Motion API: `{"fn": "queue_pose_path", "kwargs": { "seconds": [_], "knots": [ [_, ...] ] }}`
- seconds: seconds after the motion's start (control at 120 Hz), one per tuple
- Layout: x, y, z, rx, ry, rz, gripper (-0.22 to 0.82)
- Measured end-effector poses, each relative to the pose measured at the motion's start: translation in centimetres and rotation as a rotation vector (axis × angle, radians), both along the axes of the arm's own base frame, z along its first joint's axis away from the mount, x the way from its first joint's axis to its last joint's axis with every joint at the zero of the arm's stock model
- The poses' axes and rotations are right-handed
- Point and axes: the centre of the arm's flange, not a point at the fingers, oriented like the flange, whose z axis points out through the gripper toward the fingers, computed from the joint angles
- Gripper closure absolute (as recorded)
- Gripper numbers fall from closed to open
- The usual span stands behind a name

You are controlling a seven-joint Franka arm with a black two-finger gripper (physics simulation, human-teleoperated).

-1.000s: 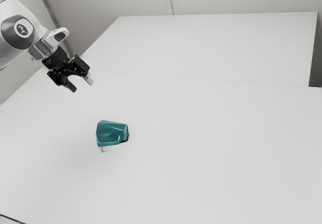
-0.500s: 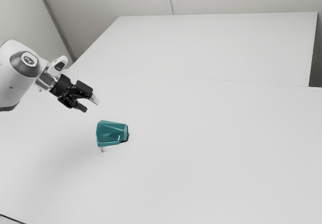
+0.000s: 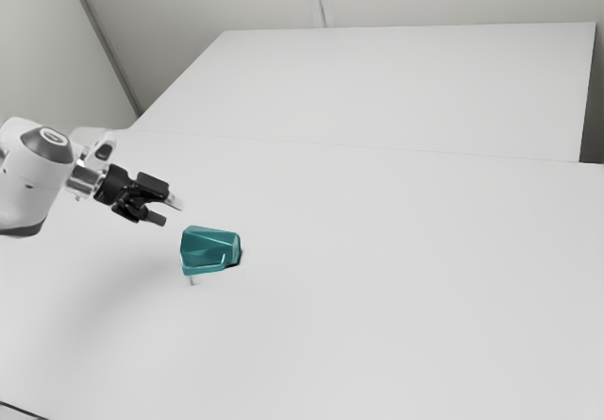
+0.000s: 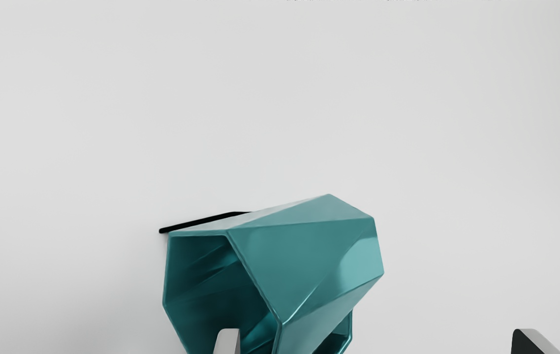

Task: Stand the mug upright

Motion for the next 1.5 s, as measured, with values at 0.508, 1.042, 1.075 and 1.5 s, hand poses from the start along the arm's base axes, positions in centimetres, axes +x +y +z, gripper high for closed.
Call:
{"fn": "queue_pose_path", "kwargs": {
  "seconds": [0.508, 1.042, 1.075, 1.5],
  "knots": [
    [-0.2, 0.2, -4.2, -0.072, 0.078, 0.024, 0.00],
    [0.4, -0.2, -7.3, -0.165, 0.017, 0.035, 0.00],
    [0.4, -0.3, -7.4, -0.167, 0.015, 0.032, 0.00],
    [1.0, -1.8, -8.1, -0.190, -0.024, -0.005, 0.14]
  ]
}}
